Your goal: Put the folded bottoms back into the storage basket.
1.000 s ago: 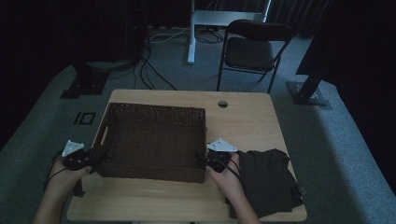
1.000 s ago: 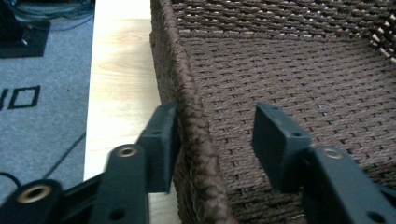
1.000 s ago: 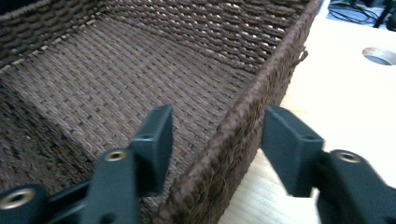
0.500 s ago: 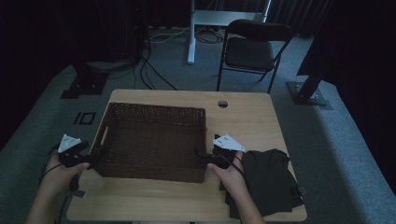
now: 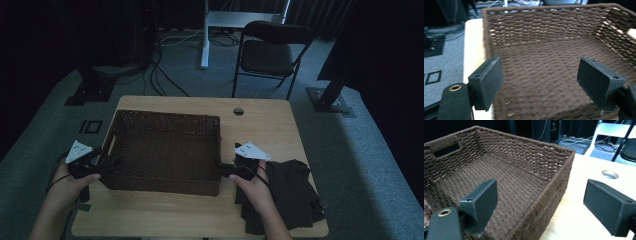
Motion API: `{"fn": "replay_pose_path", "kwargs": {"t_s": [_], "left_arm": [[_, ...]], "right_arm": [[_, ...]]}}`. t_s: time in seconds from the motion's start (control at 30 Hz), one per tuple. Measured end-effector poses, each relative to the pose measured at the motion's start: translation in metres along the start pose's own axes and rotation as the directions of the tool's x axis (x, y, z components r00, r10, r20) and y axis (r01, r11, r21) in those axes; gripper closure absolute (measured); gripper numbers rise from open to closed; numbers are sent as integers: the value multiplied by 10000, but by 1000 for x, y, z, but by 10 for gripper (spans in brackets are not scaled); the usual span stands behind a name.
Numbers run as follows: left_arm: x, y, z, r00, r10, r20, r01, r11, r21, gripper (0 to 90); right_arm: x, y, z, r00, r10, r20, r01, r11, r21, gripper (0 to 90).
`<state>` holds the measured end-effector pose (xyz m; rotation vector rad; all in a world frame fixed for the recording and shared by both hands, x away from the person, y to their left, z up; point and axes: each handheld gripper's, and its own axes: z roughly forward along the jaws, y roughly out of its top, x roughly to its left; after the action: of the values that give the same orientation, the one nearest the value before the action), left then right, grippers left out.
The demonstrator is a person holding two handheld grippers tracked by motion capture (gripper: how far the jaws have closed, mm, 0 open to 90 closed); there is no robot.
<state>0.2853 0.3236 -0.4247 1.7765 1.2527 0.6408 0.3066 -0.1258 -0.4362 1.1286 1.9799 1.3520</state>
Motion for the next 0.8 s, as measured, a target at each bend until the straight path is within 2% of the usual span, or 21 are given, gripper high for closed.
{"fn": "replay_pose_path", "kwargs": {"t_s": [0.1, 0.17, 0.43, 0.53, 0.6, 0.8], "left_arm": [[-7, 4, 2, 9998, 73, 172, -73, 10000, -3, 210], [-12, 6, 3, 9993, 104, 353, -102, 9999, -70, 210], [-33, 16, 10, 9947, 306, 977, -282, 9993, -258, 210], [-41, 20, 13, 9918, 344, 1232, -309, 9991, -304, 210], [-47, 22, 15, 9895, 522, 1346, -485, 9984, -307, 210], [-66, 27, 20, 9791, 795, 1873, -731, 9965, -408, 210]], "right_arm": [[-5, 0, -4, 9999, 35, 139, -33, 9999, -124, 119], [-8, 0, -7, 9996, -273, 87, 273, 9996, -40, 119], [-18, -1, -15, 9993, -126, 358, 130, 9999, -111, 119], [-22, -2, -18, 9988, -99, 475, 102, 9999, -53, 119], [-24, -3, -20, 9986, -112, 513, 116, 9999, -87, 119], [-33, -7, -28, 9967, -207, 779, 210, 9998, -26, 119]]}}
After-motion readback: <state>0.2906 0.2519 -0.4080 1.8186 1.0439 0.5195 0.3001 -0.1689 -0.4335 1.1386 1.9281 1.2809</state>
